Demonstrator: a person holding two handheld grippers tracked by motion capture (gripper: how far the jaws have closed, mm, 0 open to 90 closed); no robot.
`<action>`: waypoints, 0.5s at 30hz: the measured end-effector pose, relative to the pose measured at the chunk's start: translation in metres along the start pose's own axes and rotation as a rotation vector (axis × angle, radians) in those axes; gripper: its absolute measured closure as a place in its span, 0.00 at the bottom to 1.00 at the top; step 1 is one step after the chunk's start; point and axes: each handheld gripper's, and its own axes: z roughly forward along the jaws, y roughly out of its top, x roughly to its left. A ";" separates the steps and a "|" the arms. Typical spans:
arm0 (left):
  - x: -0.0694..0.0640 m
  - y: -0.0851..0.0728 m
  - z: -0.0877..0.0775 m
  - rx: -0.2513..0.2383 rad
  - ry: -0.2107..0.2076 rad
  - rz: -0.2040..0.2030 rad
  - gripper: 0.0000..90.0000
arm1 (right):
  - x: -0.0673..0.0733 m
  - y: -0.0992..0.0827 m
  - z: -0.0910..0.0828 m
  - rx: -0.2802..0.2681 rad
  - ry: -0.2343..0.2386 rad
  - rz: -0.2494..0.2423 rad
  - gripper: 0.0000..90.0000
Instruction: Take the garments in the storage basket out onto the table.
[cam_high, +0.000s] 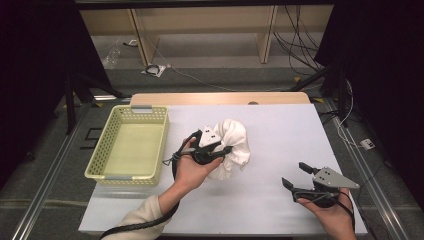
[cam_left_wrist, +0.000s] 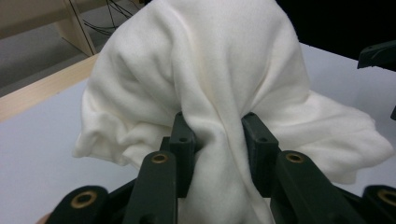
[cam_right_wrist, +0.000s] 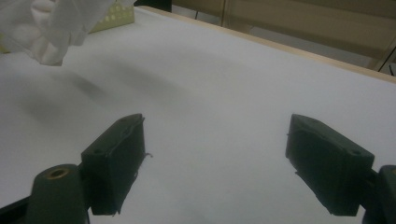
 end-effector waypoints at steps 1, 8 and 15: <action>-0.001 -0.001 0.001 0.005 -0.001 -0.001 0.77 | 0.000 0.000 0.000 0.002 0.000 -0.001 0.23; -0.008 -0.011 0.012 0.061 -0.013 -0.009 0.77 | 0.000 0.000 0.000 0.001 0.000 0.000 0.23; -0.011 -0.020 0.024 0.119 -0.018 -0.015 0.77 | 0.000 0.000 0.000 -0.001 0.001 -0.001 0.23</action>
